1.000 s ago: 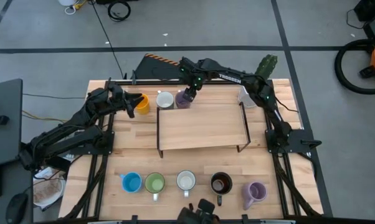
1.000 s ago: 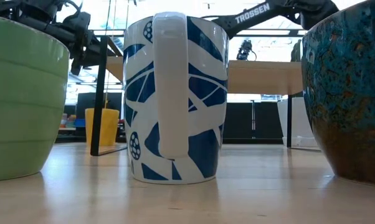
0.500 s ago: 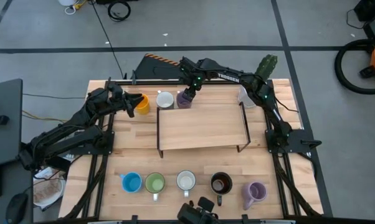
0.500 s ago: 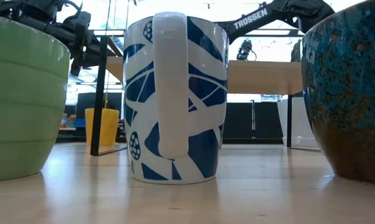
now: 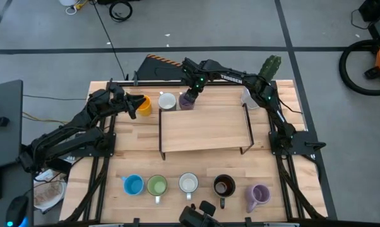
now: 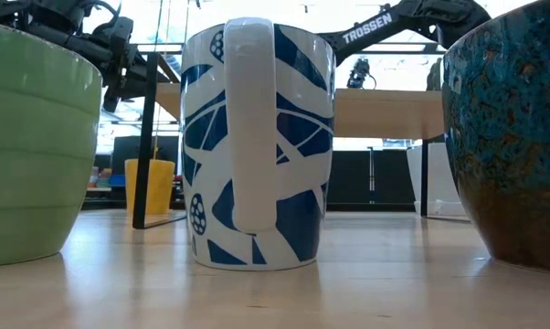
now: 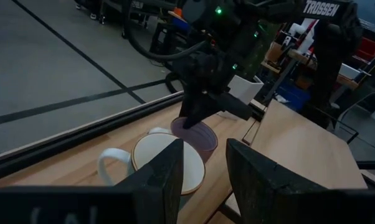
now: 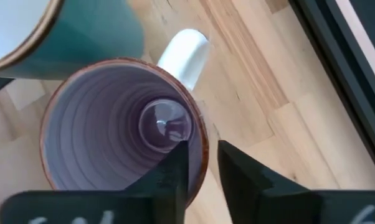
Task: Place coffee mugs
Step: Put the top purple mug on the shelf
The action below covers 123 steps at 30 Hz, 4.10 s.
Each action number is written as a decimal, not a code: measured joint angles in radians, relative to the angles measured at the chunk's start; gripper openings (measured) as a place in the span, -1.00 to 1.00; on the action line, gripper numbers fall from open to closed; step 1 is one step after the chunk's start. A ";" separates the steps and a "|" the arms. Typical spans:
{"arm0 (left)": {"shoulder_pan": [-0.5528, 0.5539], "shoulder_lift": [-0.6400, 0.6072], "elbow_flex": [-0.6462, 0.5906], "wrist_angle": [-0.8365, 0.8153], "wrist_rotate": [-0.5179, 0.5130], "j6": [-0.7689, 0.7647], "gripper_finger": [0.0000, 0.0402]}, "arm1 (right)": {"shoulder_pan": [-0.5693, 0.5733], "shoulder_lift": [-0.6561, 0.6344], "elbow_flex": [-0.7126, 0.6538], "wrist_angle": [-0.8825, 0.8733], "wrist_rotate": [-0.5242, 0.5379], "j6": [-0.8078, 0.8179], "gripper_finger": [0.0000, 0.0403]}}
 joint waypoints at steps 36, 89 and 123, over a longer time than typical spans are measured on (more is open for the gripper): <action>0.000 0.000 0.000 0.027 -0.023 0.011 -0.36 | -0.081 -0.133 0.002 -0.046 0.156 -0.118 -0.90; 0.000 0.000 0.000 0.310 -0.163 0.252 -0.36 | 0.309 -0.834 -0.438 -0.482 0.216 0.916 -0.89; 0.000 0.000 0.000 0.290 -0.163 0.209 -0.36 | 0.147 -0.910 -0.518 -0.503 0.289 0.638 -0.90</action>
